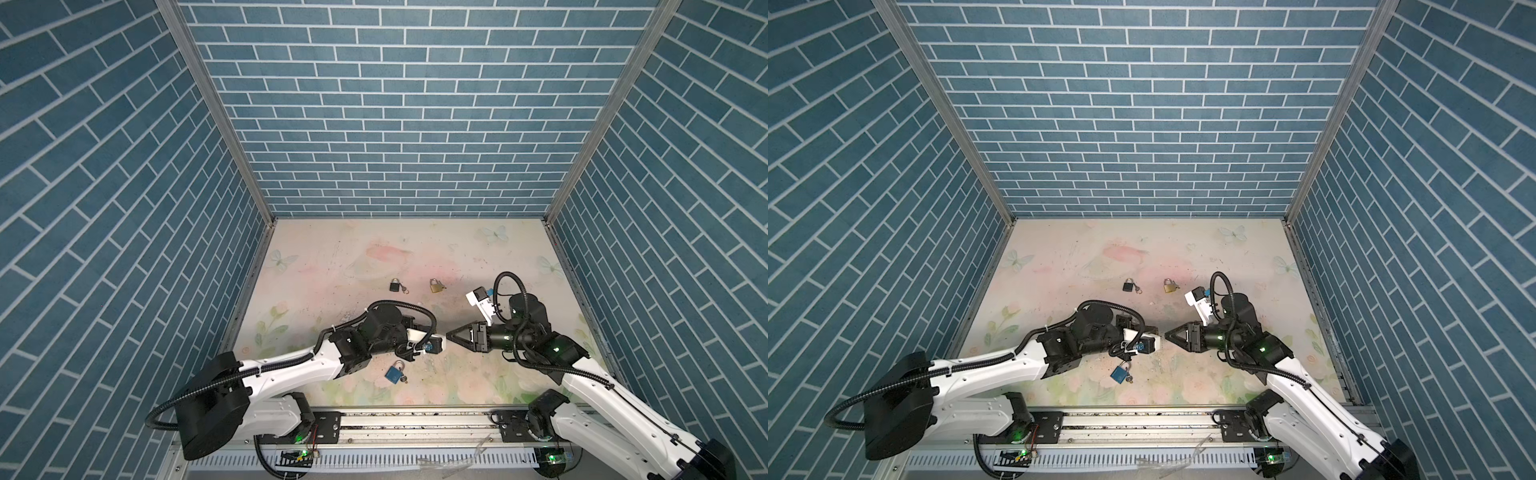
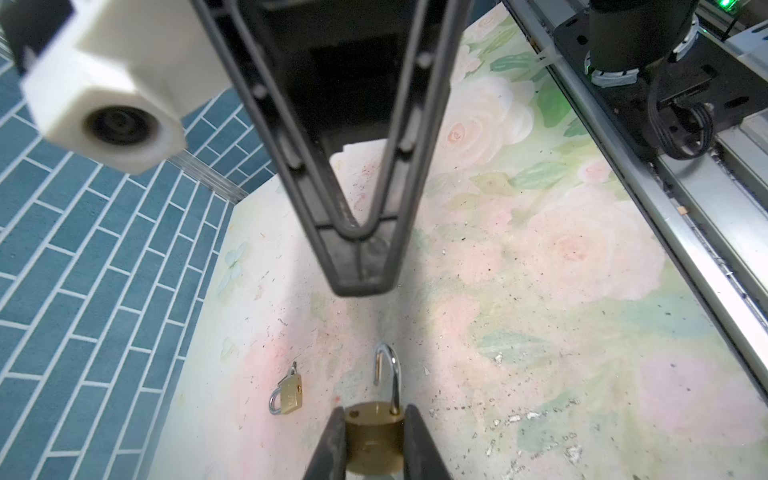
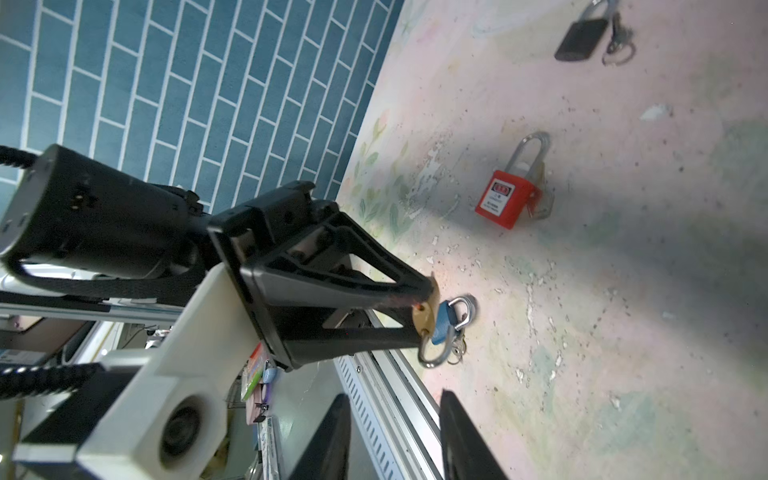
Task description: Lock with the key
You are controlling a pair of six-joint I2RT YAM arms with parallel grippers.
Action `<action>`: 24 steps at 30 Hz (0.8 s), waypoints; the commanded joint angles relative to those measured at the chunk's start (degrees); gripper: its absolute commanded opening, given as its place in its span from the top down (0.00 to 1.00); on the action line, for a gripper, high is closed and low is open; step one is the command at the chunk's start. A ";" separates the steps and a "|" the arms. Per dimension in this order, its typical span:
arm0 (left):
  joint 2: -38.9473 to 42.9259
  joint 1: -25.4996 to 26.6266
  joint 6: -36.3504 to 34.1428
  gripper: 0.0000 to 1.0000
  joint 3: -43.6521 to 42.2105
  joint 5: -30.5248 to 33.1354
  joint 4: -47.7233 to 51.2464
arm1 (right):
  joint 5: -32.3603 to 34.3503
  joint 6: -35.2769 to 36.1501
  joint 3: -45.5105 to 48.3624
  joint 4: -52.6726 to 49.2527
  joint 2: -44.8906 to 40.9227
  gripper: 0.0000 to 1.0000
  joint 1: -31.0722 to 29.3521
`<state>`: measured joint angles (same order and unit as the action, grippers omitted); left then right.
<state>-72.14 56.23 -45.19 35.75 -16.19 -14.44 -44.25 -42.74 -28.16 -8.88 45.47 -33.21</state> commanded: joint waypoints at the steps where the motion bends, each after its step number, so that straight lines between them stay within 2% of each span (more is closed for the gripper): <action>1: -2.41 -0.28 -0.46 1.00 3.20 -0.29 2.36 | 1.13 -7.27 1.56 4.55 -0.79 0.63 0.16; 12: -3.88 0.26 -0.10 1.00 3.89 0.07 0.98 | 0.92 -16.78 5.69 14.68 1.80 0.67 0.17; 24: -3.36 0.52 0.10 1.00 3.28 0.26 0.13 | -0.01 -18.02 5.59 19.53 8.31 0.80 -1.53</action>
<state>-75.88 56.55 -44.71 38.46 -15.53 -12.73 -43.94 -58.98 -22.55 7.84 53.45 -34.06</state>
